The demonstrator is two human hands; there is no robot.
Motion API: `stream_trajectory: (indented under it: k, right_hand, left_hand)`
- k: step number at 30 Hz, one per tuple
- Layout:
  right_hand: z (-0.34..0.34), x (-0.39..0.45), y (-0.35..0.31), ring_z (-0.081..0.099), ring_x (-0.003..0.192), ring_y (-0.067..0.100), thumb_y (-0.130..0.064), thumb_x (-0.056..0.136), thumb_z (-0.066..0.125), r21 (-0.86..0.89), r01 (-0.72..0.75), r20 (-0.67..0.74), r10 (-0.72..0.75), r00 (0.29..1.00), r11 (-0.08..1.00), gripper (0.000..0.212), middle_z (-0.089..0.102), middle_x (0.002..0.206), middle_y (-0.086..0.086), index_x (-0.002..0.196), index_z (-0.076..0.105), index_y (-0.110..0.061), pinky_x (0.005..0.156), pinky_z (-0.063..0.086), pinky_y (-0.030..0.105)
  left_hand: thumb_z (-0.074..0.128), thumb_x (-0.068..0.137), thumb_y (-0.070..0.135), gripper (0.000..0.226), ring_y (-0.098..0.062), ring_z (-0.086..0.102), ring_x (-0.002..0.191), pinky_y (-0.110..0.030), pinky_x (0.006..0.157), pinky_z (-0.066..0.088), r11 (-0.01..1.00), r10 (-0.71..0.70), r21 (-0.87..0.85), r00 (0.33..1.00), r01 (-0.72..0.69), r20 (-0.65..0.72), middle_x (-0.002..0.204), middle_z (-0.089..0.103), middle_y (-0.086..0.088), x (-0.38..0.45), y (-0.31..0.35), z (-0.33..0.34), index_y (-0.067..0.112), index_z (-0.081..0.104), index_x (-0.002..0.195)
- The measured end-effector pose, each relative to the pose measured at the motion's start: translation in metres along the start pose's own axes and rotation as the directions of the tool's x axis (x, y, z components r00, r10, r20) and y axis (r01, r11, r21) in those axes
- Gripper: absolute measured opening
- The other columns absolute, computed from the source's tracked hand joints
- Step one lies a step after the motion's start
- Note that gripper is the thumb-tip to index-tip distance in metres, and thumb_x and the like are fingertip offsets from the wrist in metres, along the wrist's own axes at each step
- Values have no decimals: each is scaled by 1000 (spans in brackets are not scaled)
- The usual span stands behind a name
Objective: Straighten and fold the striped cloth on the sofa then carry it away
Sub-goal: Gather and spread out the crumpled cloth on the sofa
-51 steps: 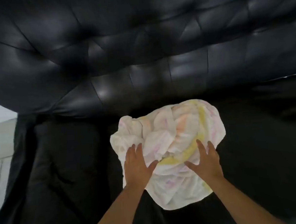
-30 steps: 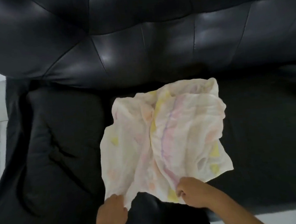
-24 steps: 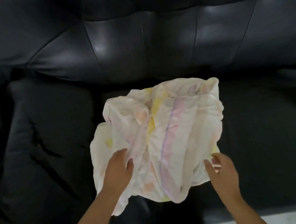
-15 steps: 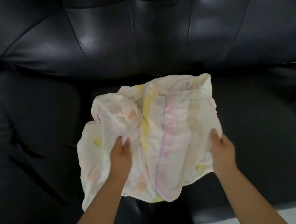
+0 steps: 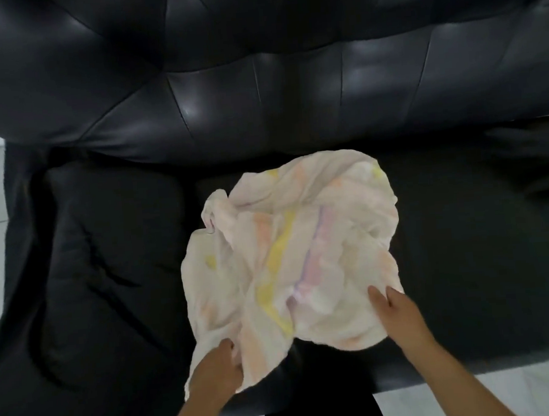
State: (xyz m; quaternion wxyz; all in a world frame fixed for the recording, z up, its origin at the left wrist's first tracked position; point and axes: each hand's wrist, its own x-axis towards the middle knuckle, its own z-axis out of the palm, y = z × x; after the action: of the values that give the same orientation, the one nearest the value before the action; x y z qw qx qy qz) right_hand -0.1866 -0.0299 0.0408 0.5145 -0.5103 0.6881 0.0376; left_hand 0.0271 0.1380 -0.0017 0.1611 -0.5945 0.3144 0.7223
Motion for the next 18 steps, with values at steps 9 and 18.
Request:
stream_trajectory:
  k: [9, 18]
  right_hand:
    - [56, -10, 6, 54, 107, 8, -21, 95, 40, -190, 446, 554, -280, 784, 875, 27, 58, 113, -9, 115, 57, -13, 84, 40, 12]
    - [33, 17, 74, 54, 87, 26, -12, 95, 38, 5, -94, 203, 91, 975, 996, 19, 53, 90, 10, 99, 55, -5, 69, 54, 30]
  left_hand:
    - [52, 87, 13, 47, -30, 44, 123, -41, 106, 35, 928, -49, -216, 475, -303, -879, 135, 47, -16, 26, 36, -54, 5, 37, 131]
    - [58, 81, 27, 80, -25, 26, 136, -45, 117, 8, 779, 442, 623, 644, 70, -625, 142, 36, -10, 62, 116, -96, 14, 7, 141]
